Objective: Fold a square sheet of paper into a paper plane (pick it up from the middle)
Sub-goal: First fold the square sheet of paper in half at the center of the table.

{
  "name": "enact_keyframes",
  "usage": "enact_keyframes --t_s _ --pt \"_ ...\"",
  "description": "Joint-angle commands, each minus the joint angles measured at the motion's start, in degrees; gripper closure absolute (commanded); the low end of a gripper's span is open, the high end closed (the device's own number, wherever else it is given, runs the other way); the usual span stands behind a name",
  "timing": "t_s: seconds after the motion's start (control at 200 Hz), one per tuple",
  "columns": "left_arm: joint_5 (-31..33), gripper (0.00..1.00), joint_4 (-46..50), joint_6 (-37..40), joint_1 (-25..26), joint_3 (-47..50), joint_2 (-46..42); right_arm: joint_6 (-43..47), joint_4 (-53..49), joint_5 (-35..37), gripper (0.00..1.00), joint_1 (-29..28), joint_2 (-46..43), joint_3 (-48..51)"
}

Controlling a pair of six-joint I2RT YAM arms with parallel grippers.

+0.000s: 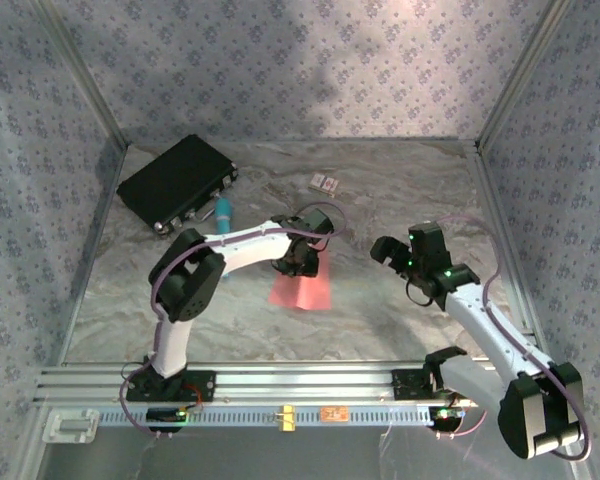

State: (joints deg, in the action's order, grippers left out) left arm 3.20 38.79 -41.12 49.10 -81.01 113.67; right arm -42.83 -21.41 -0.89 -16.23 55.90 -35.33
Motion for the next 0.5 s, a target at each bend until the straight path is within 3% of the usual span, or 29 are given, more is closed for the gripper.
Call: enact_keyframes --t_s 0.0,0.205,0.345,0.495 --pt "-2.65 0.61 -4.12 -1.55 -1.92 2.44 -5.02 -0.19 1.19 2.43 0.01 0.45 -2.60 1.83" --pt "-9.10 0.62 -8.25 -2.57 -4.46 5.41 -8.48 -0.47 2.13 2.53 0.02 0.93 -3.14 2.81" --pt "-17.25 0.61 -14.37 -3.18 -6.20 7.90 -12.03 0.32 3.18 1.83 0.02 1.34 -3.09 2.72" --pt "-28.03 0.60 -22.79 -4.57 -8.17 11.00 -14.59 6.34 6.90 -8.18 0.01 2.11 -3.13 2.83"
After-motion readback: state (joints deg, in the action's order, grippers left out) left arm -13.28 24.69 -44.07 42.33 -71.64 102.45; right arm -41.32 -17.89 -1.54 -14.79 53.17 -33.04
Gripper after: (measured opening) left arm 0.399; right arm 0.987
